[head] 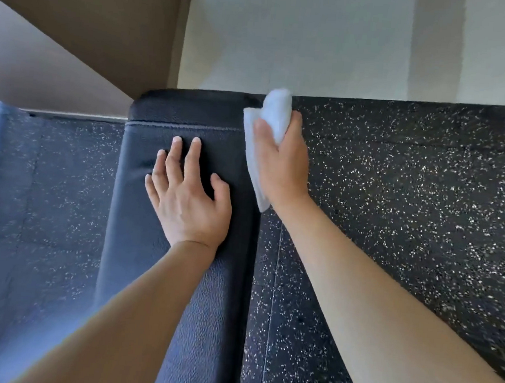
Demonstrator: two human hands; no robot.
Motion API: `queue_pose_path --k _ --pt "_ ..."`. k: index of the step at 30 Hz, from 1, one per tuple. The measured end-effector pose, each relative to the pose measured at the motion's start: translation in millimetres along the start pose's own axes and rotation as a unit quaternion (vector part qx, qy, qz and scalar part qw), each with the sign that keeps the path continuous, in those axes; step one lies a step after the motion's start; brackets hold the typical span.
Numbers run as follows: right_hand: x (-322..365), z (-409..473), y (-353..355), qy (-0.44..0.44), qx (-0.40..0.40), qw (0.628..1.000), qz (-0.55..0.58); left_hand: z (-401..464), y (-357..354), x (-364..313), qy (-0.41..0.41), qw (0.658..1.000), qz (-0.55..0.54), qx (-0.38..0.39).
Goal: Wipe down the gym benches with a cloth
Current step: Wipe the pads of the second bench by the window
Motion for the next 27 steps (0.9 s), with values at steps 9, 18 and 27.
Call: queue_pose_path --k 9,18,27 --pt "-36 -95 10 -0.052 -0.013 0.998 0.028 1 -2 2 -0.003 1.0 0.012 -0.004" --pt "-29 -85 7 -0.059 0.021 0.997 0.034 2 -6 3 -0.008 1.0 0.028 -0.007" --pt "-25 -52 3 -0.038 0.025 0.998 0.032 2 -5 3 -0.008 1.0 0.024 -0.01"
Point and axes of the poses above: each hand's wrist, its own z-axis towards the middle knuckle, its own y-axis out of the back of the hand, x = y × z, the point moved 6 cm from there along z, towards the middle knuckle, and after that the axes turned 3 degrees about -x, right-handed, at the moved point
